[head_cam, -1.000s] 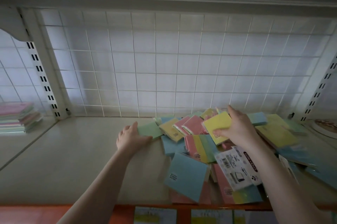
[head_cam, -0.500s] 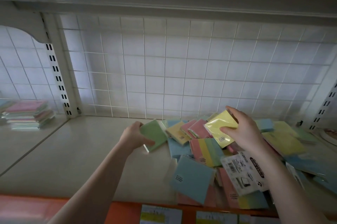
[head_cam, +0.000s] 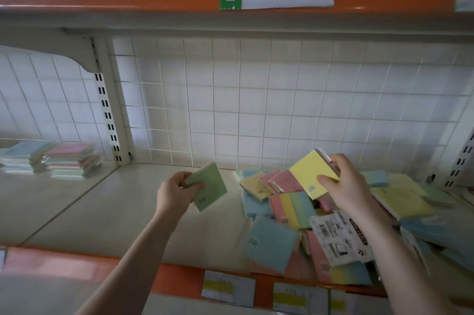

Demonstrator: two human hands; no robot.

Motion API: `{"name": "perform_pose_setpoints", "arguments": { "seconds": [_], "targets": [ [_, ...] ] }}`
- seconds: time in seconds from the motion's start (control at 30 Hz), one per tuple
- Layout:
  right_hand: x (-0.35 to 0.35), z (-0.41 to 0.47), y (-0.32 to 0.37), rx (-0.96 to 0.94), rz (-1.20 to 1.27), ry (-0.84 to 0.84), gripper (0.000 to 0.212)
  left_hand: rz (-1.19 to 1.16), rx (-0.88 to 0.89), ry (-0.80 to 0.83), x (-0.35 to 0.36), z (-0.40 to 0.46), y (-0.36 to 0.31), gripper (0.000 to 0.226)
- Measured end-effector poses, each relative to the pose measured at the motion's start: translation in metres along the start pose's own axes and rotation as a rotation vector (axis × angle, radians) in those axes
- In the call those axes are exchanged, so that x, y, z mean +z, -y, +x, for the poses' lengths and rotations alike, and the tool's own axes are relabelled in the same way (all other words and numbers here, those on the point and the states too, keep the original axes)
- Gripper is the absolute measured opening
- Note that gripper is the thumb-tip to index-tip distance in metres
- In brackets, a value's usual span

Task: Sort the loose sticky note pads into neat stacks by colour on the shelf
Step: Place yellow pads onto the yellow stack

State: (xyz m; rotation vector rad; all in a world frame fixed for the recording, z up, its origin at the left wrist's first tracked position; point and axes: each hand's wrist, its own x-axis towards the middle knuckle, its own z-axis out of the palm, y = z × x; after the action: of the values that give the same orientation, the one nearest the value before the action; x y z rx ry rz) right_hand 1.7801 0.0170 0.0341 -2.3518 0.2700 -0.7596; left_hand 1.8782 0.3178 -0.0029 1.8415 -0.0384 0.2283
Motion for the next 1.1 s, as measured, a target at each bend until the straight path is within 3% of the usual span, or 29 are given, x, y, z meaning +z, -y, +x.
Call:
{"name": "perform_pose_setpoints", "arguments": {
  "seconds": [0.27,0.53,1.1],
  "targets": [
    [0.029,-0.006,0.034,0.054,0.381,0.017,0.013,-0.212,-0.051,-0.097,-0.040,-0.013,0.001,0.006],
    [0.098,-0.016,0.094,0.244,0.517,0.004,0.020,-0.348,-0.027,-0.075,-0.096,0.007,0.016,0.010],
    [0.321,-0.031,0.307,0.381,0.770,0.114,0.012,-0.401,-0.128,-0.036,-0.331,0.147,0.111,0.010]
  ]
}}
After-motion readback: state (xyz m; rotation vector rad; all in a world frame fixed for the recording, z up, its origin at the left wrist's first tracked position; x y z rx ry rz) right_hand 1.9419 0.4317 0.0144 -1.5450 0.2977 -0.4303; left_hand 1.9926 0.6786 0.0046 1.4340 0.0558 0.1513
